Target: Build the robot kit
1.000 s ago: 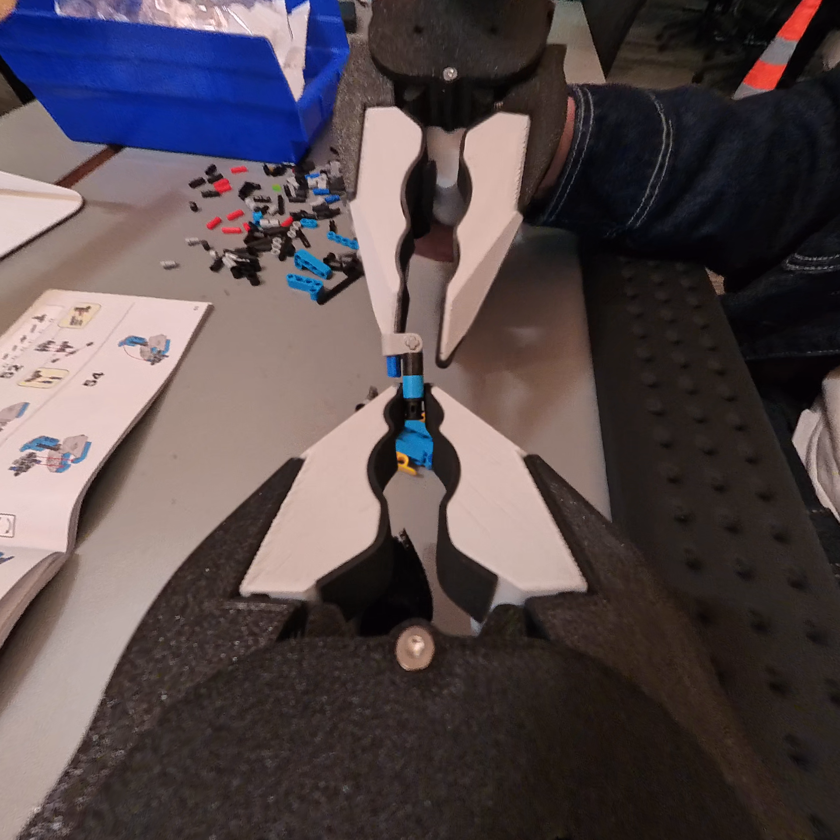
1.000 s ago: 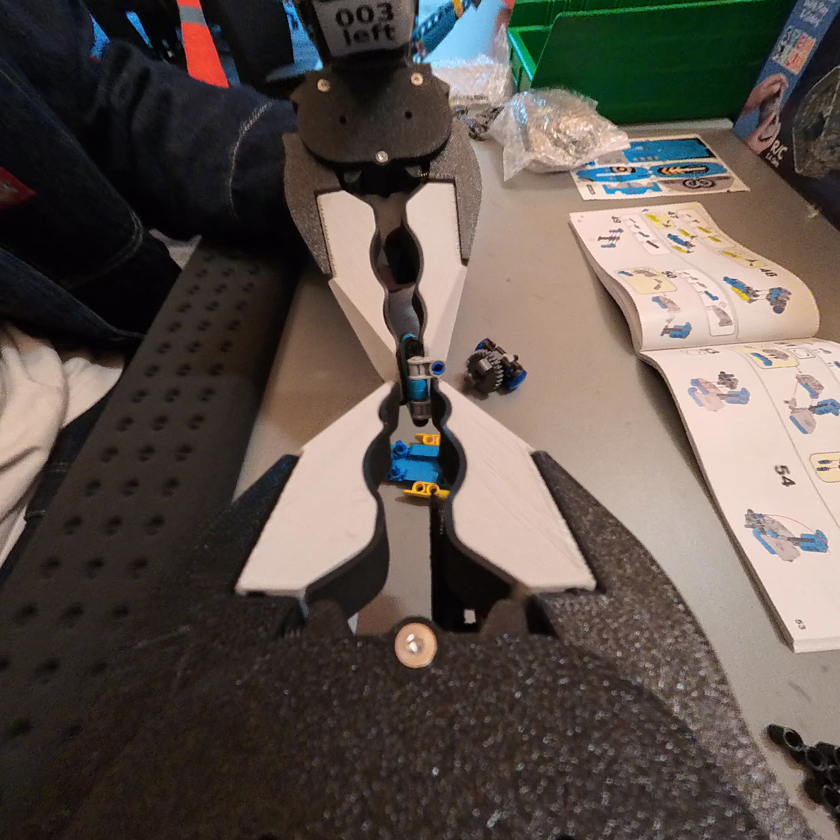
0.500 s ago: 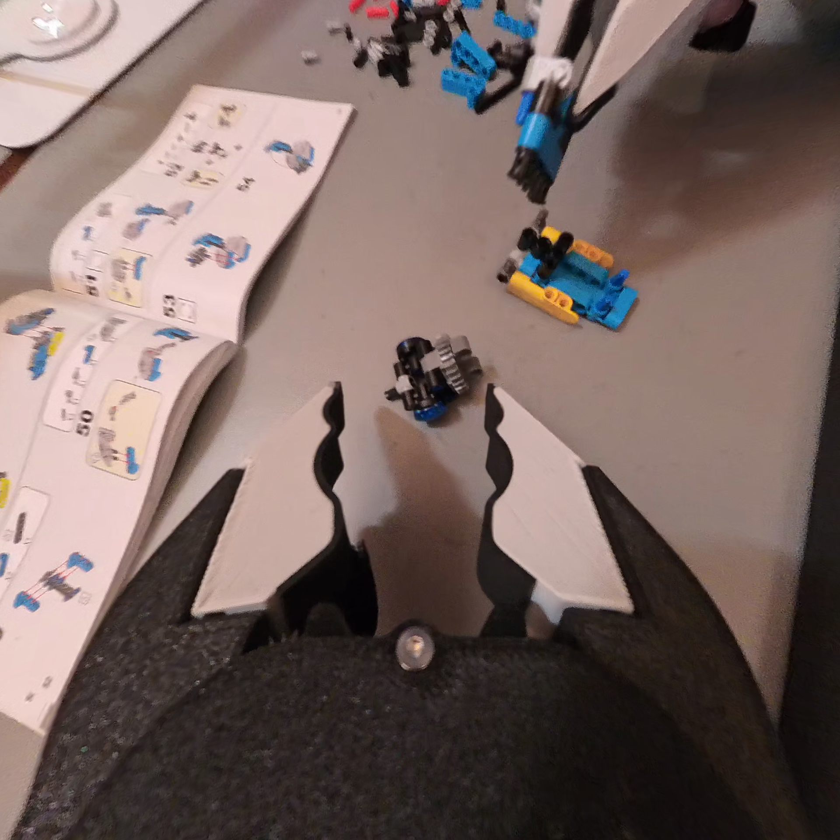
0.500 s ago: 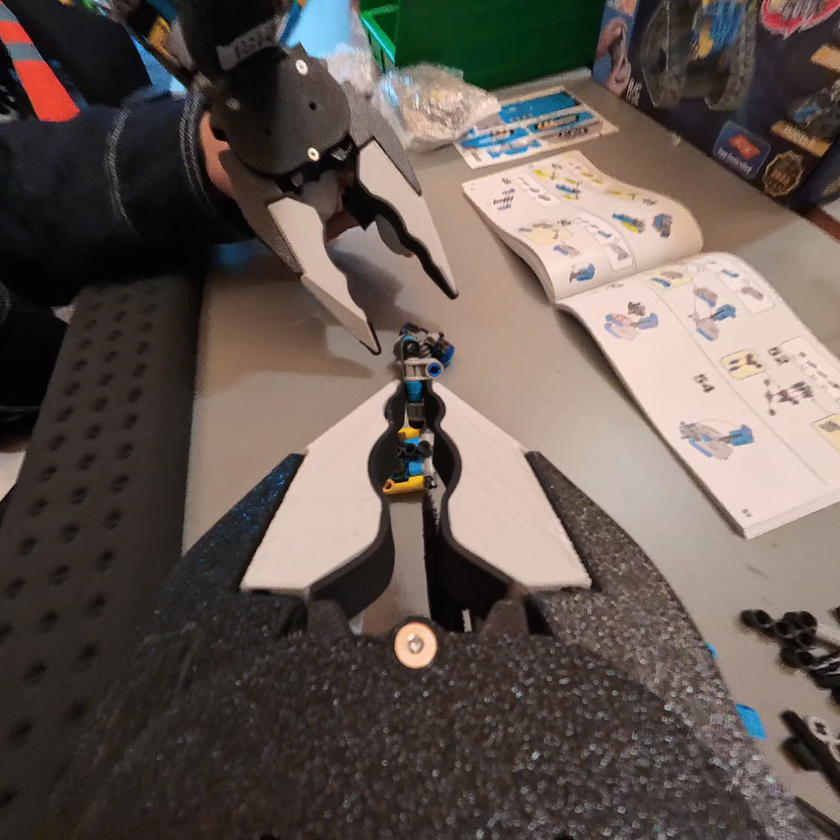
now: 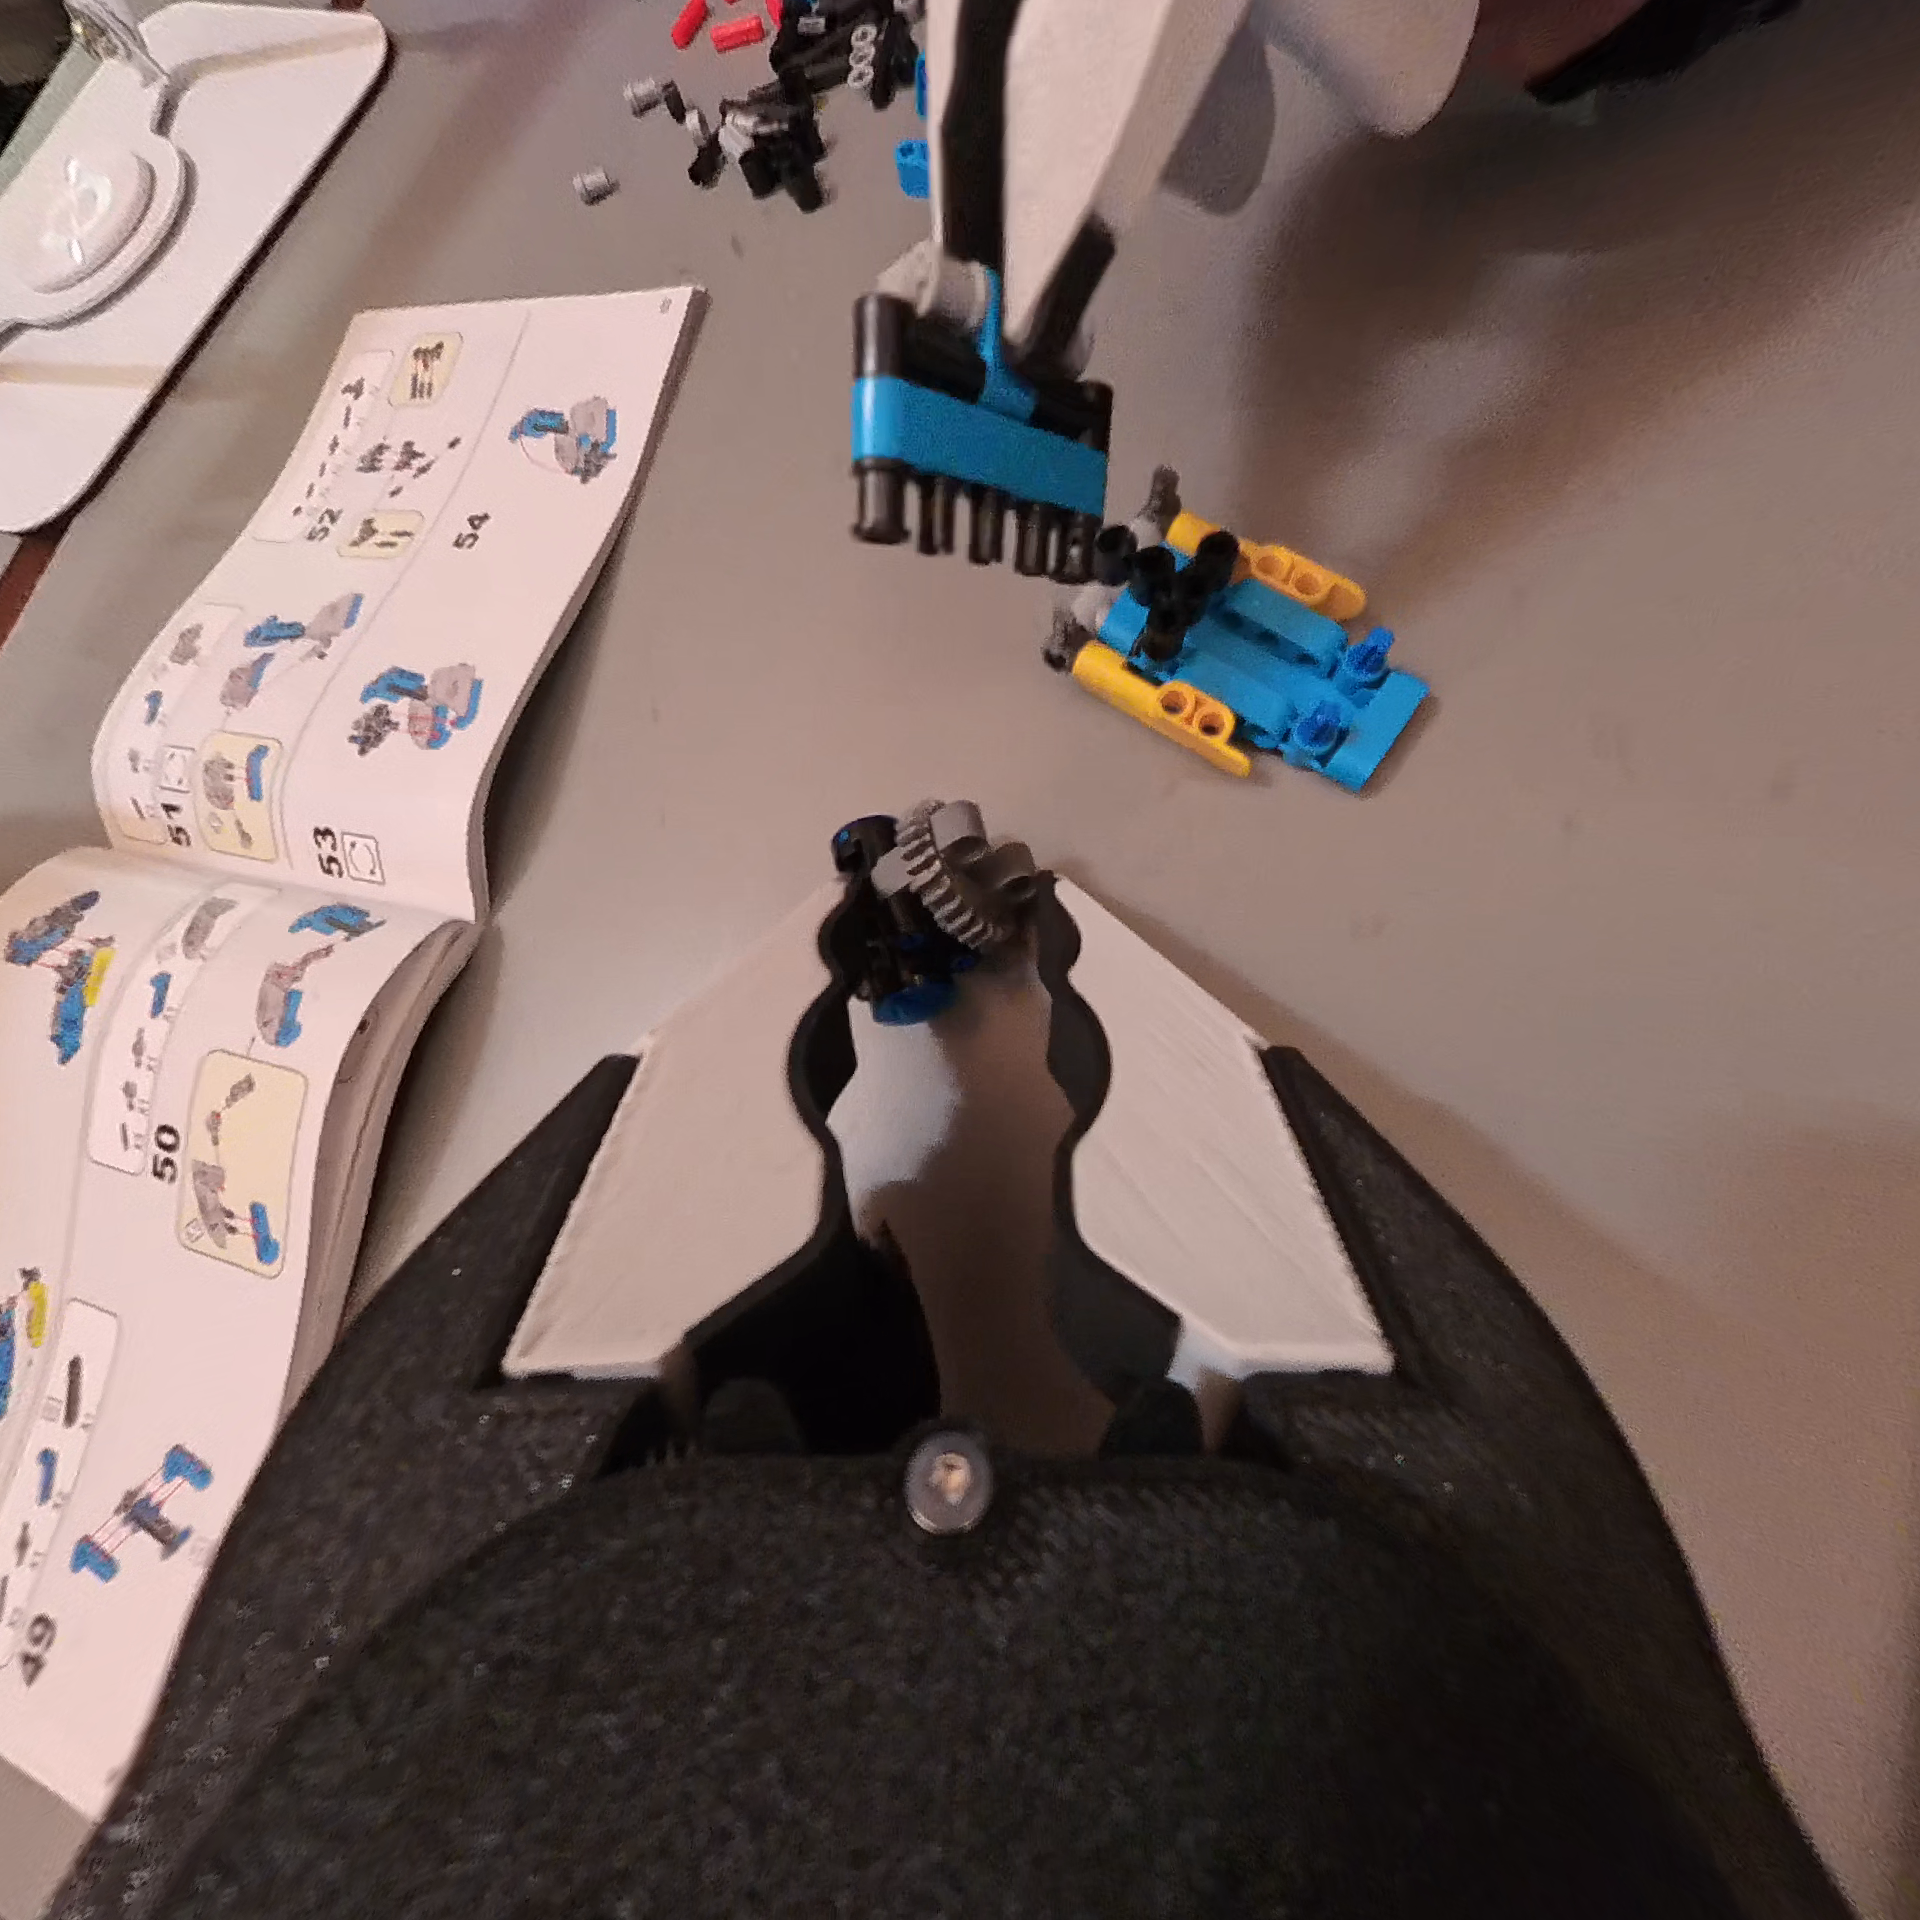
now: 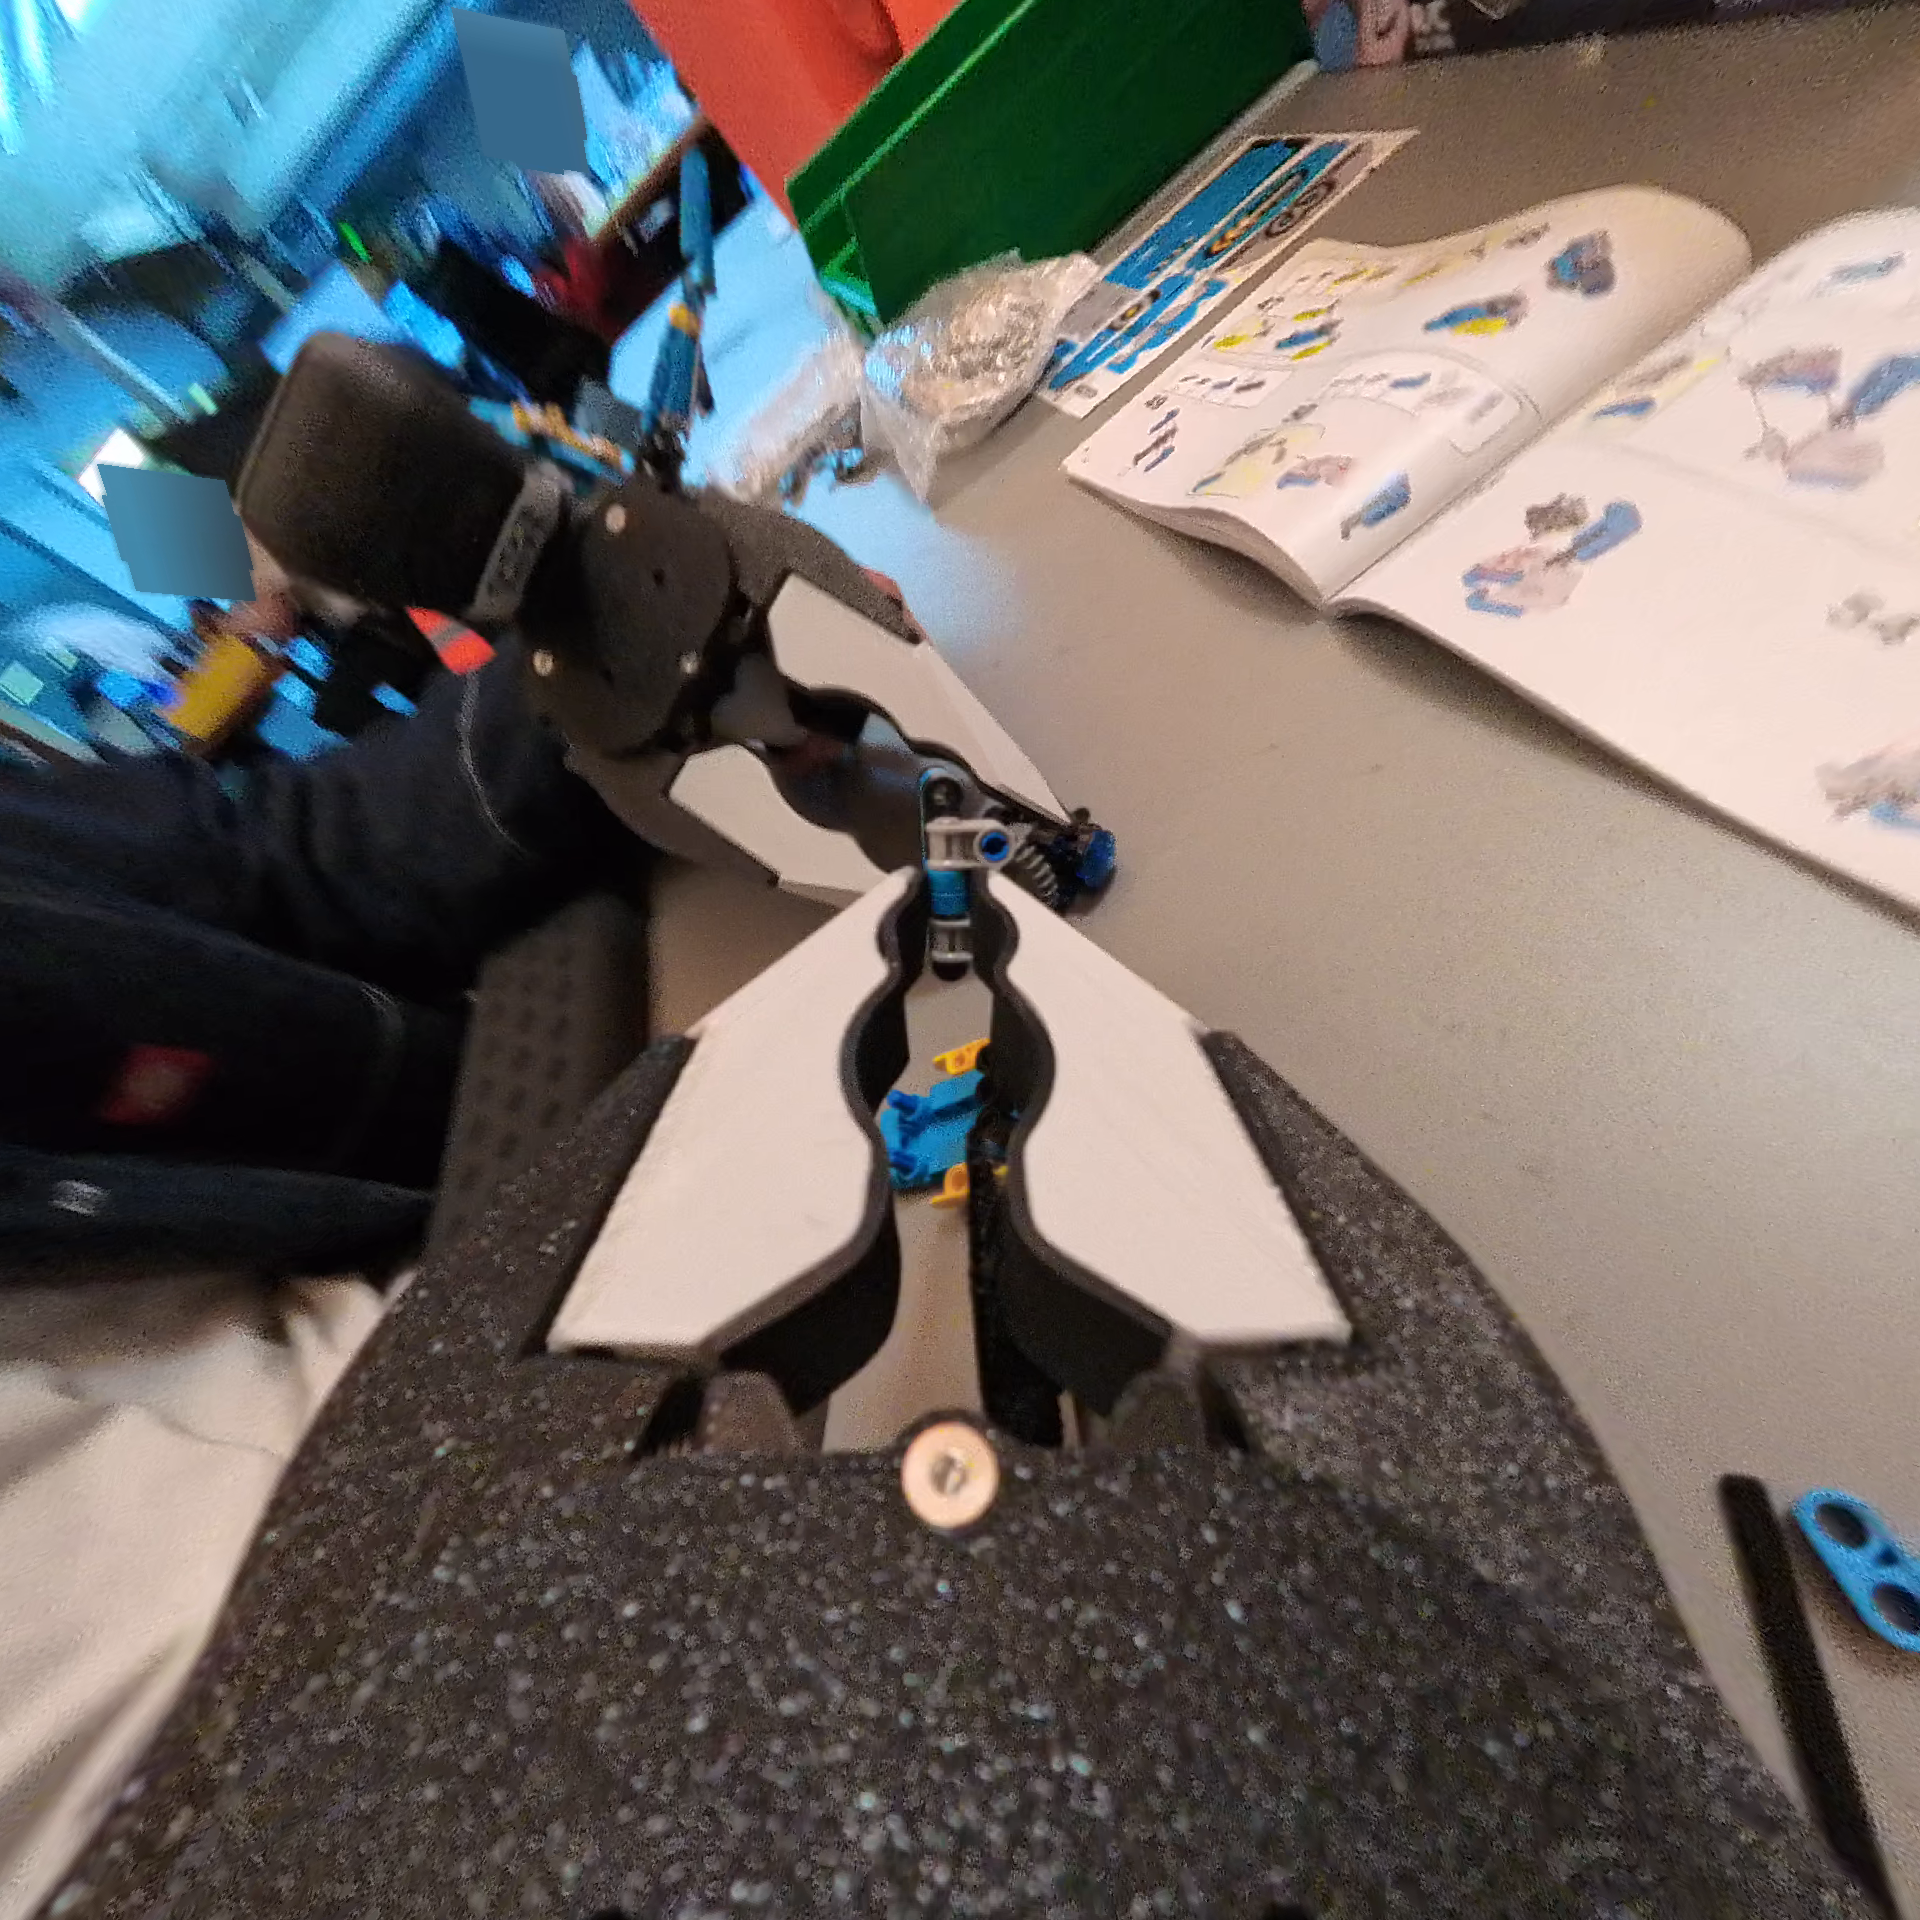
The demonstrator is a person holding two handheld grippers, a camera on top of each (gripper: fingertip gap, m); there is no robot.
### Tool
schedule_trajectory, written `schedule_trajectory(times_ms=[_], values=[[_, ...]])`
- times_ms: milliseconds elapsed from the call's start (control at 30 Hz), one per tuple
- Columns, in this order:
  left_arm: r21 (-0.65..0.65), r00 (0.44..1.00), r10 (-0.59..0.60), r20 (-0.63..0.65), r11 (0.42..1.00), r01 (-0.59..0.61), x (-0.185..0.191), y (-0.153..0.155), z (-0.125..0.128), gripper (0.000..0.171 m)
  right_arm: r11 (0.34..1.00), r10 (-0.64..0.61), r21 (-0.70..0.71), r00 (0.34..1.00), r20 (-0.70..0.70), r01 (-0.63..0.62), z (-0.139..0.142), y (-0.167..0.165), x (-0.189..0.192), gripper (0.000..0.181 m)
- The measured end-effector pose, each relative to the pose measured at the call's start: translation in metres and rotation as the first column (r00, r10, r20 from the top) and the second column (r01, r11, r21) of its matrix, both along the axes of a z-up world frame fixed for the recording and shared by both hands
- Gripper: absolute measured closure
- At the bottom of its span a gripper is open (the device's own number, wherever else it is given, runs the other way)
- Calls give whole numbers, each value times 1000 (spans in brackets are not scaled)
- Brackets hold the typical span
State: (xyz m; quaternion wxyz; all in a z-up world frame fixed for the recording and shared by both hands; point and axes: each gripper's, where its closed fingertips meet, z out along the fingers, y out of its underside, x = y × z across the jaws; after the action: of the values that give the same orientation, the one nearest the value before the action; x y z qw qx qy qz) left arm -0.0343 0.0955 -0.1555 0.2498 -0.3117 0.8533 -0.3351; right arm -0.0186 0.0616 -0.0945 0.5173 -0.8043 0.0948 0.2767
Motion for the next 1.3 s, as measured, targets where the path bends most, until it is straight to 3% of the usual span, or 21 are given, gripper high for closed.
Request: schedule_trajectory(times_ms=[100,200,333,467,633,733,833,900,1000,1300], values=[[-223,1000,-6,22,975,11,2,-18,28,140,997,5,74,983,-182,9,12,-4,5,174],[-478,998,-6,62,878,35,2,-25,70,140,988,61,153,946,-319,-12,28,-9,4,174],[-548,992,-38,118,831,97,-1,-25,88,141,980,91,197,941,-325,-27,37,-8,0,174],[-519,992,-49,120,849,105,-2,-27,83,142,977,95,207,964,-248,-43,41,-7,-5,174],[-486,987,-67,145,864,130,-4,-32,82,141,976,121,209,948,-294,-60,41,-4,-14,174],[-418,983,-73,170,898,139,-3,-32,76,141,980,119,183,961,-251,-73,37,-3,-16,174],[-275,983,-104,151,951,143,-6,-31,57,141,988,107,123,985,-132,-91,27,-4,-17,174],[-91,988,-98,121,990,109,-5,-18,32,141,997,55,45,998,31,-57,12,-6,-5,175],[86,990,-92,104,993,83,-4,-3,7,141,999,34,-9,991,128,-33,1,-7,-1,175],[32,998,-59,1,998,59,-10,1,-3,138,984,99,-173,934,344,-41,-31,5,-13,174]])
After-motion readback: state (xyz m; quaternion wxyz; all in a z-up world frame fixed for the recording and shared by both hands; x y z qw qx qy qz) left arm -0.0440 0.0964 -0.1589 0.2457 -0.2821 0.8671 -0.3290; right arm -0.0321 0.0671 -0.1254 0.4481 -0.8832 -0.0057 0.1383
